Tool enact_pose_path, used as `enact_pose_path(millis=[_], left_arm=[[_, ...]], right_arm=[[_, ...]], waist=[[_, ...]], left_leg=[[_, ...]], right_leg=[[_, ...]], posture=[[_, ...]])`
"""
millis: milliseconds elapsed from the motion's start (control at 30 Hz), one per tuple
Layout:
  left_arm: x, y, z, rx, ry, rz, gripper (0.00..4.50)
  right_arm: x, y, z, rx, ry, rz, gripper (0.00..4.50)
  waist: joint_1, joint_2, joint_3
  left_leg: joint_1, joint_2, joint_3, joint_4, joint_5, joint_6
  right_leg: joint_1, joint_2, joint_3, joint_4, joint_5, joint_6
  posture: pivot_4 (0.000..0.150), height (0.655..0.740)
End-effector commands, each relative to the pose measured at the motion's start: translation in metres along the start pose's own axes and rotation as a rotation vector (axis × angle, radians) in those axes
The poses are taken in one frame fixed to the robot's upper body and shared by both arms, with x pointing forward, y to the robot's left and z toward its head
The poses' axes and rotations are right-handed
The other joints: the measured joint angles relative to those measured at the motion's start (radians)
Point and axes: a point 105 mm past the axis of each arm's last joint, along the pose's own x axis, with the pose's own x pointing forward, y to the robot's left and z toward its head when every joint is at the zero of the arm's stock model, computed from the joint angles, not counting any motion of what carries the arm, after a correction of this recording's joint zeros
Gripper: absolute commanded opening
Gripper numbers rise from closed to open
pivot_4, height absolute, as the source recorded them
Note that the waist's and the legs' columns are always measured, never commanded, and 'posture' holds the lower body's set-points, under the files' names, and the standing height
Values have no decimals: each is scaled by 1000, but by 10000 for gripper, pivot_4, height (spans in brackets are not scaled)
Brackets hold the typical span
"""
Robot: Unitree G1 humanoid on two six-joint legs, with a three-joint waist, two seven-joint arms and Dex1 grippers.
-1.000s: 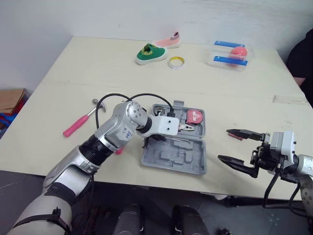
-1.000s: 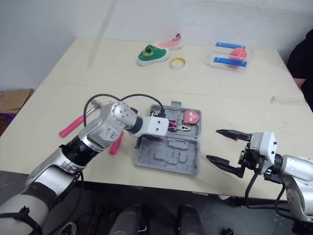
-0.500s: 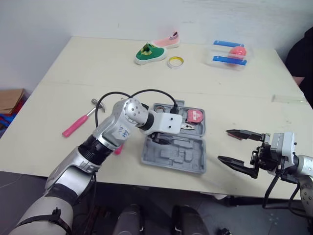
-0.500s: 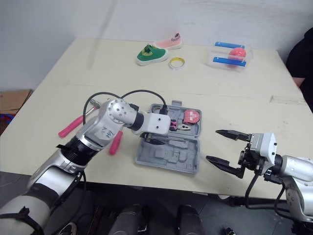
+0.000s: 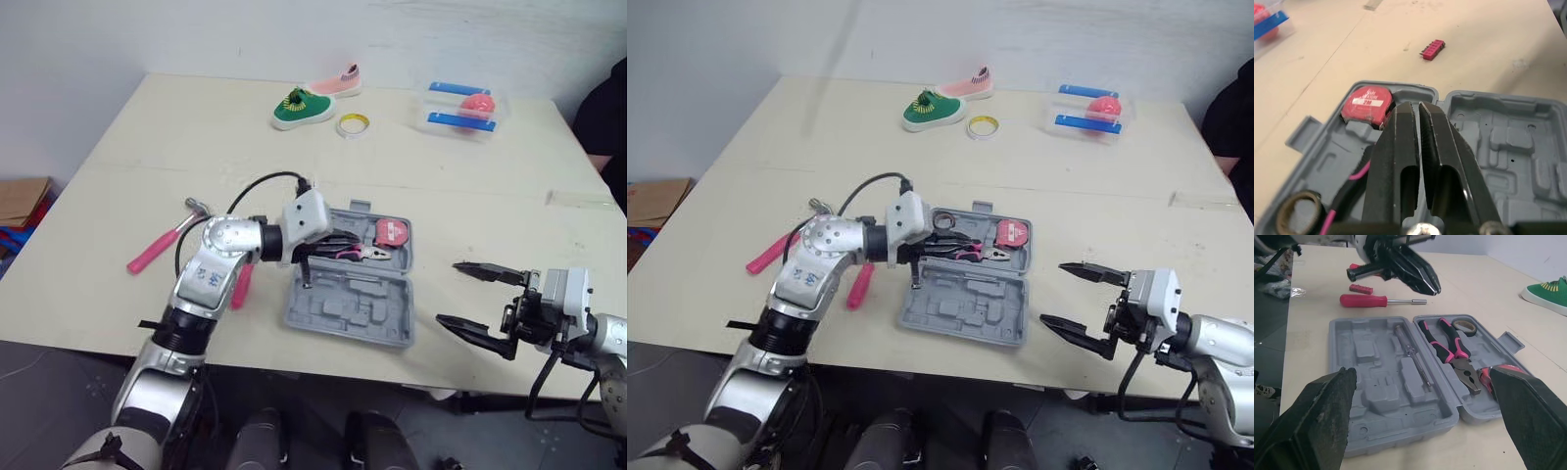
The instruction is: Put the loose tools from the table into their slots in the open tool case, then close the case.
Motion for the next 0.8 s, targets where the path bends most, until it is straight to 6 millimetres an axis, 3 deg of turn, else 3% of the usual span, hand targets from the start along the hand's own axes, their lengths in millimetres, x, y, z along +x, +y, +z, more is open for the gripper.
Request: enact_pose_path(millis=[33, 233, 800], left_arm=[[4, -4, -7, -2, 2, -15, 391], [11, -12, -35, -57, 83, -19, 391], [4, -23, -76, -174, 291, -38, 391]], right_arm=[[-5, -3, 6, -37, -19, -24, 45000], [-6, -5, 5, -43, -23, -31, 45000], [-8, -6, 5, -51, -20, -36, 45000]], waist=[[-1, 0, 0], [-1, 0, 0], [-2, 1, -1]], left_leg=[[0, 0, 0, 0, 0, 0], [0, 0, 0, 0, 0, 0], [1, 0, 0, 0, 0, 0]], right_leg=[[0, 0, 0, 0, 0, 0], [0, 0, 0, 0, 0, 0], [0, -1, 0, 0, 0, 0]], posture=[[1500, 7400], [1500, 7400], [1500, 7400]])
